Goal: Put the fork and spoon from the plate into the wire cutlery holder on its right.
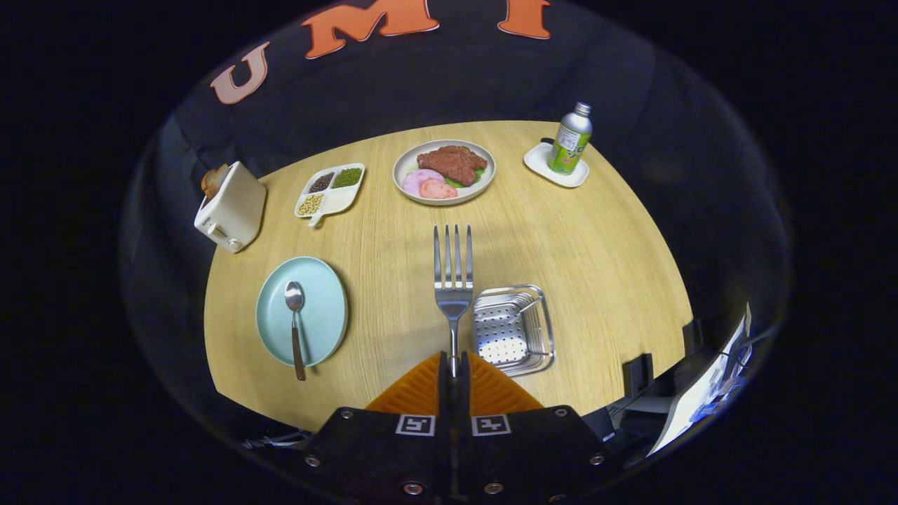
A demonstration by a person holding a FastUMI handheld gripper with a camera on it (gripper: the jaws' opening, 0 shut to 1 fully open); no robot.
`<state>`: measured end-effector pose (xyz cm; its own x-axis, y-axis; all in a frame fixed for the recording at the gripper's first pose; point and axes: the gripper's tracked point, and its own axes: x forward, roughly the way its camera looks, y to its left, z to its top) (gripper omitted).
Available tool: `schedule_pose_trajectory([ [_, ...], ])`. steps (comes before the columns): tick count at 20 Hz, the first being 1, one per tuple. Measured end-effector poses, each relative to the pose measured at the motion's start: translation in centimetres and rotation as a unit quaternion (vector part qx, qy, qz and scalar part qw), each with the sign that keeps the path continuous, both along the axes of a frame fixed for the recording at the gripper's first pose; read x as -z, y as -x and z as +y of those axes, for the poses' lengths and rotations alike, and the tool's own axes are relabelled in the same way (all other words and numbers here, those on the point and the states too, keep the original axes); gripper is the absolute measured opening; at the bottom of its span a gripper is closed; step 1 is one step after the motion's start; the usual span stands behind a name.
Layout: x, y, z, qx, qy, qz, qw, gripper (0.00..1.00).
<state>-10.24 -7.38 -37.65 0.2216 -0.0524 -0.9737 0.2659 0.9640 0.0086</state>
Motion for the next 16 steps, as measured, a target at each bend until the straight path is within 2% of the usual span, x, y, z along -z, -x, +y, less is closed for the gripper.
schedule_pose_trajectory([
  [6, 1.4, 3.3, -3.2, 0.004, 0.022, 0.039, 0.999, 0.04],
  [8, 1.9, 4.2, -4.0, -0.005, 0.032, 0.053, 0.998, 0.05],
  [16, 2.7, 4.3, -3.7, -0.052, 0.010, 0.067, 0.996, 0.08],
])
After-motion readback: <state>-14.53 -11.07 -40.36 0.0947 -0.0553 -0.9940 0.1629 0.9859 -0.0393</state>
